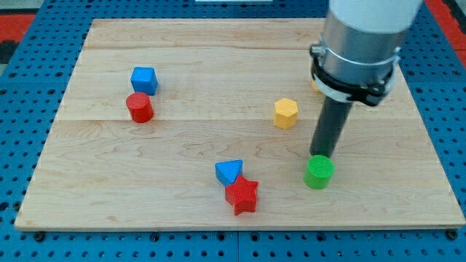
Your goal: Slide the green circle into the right side of the red star
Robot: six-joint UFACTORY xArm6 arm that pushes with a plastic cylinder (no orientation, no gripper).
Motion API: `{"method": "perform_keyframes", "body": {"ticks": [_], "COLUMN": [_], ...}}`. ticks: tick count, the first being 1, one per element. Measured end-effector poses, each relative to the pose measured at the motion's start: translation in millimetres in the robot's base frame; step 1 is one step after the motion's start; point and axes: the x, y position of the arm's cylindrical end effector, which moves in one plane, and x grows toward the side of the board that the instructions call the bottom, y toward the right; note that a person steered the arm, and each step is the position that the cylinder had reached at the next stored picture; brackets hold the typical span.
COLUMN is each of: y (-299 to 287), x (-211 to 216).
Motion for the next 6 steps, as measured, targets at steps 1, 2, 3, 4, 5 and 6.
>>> {"method": "perform_keyframes", "body": {"ticks": [1, 2, 3, 4, 5, 6], "y": [2, 29, 21, -17, -63, -91], "x": [18, 28, 47, 56, 57, 57]}}
